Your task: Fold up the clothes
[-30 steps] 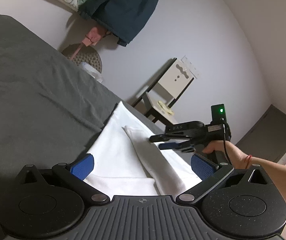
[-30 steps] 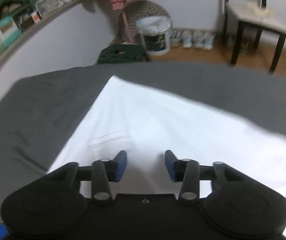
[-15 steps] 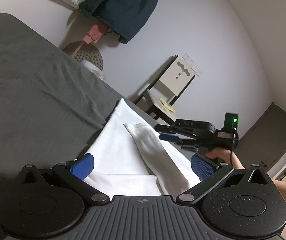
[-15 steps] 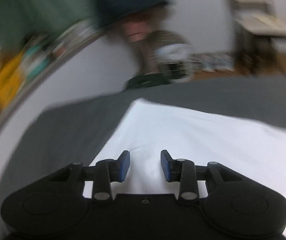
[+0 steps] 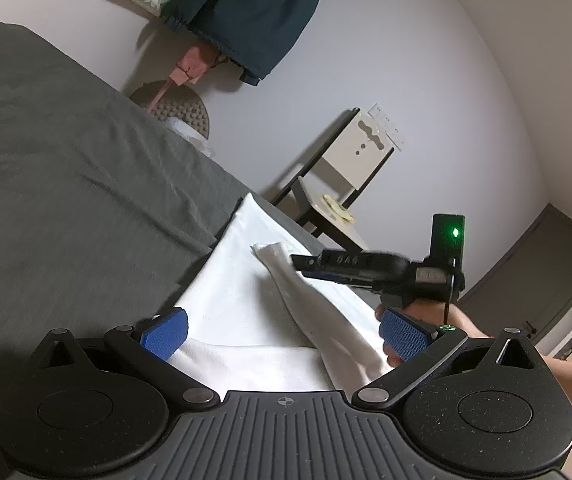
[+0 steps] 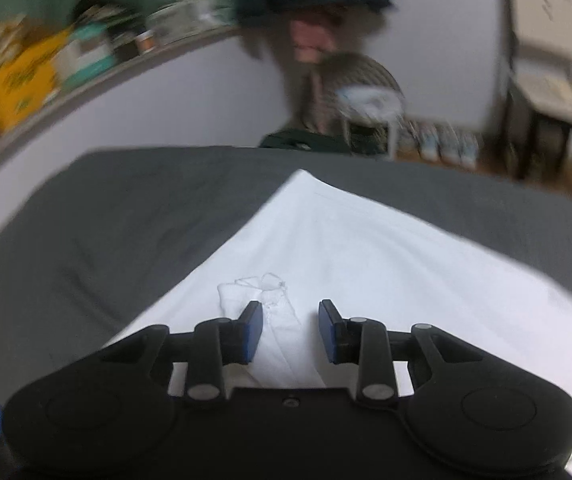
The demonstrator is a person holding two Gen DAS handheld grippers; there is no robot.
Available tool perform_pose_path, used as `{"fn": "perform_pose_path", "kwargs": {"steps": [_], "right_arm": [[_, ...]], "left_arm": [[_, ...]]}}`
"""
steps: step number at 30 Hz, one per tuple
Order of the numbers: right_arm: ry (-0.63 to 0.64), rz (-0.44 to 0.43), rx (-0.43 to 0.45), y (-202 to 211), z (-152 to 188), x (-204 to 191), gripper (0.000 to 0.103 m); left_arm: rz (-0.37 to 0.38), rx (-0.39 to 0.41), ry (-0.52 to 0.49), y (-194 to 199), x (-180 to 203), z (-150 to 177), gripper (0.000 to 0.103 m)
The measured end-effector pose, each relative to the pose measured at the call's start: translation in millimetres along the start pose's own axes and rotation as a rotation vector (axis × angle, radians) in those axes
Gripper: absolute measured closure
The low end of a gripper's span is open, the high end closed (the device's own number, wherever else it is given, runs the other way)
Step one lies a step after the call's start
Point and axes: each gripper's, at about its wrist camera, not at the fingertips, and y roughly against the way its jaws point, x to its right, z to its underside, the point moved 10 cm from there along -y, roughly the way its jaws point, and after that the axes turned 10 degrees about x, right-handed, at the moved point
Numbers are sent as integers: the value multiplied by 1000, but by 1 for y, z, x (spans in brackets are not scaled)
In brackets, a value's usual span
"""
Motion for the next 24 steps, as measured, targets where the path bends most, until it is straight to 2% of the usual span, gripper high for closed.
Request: {"fn": "perform_pose_path", "kwargs": {"steps": [2, 8, 10, 15, 19, 22, 23, 24], "right_arm": [[75, -14, 5, 3, 5, -12, 72], [160, -20, 18, 10, 11, -22, 73], [183, -19, 20, 10, 9, -22, 93], [214, 44, 66, 9, -9, -3, 96], [132, 120, 64, 2, -27, 29, 96], [32, 180, -13, -22, -25, 57, 95], [1, 205, -23, -25, -22, 63, 93], [-29, 229, -34, -29, -18, 70, 84]], "left_arm": [[2, 1, 0, 1, 0, 0, 0], [2, 3, 1, 2, 1, 0, 0], [2, 3, 1, 2, 1, 0, 0], [0, 5, 9, 1, 1, 0, 0], [8, 4, 5, 0, 2, 1, 0], [5, -5, -9, -1, 2, 3, 0], [4, -8, -14, -2, 2, 4, 0], [5, -8, -16, -2, 1, 4, 0]]}}
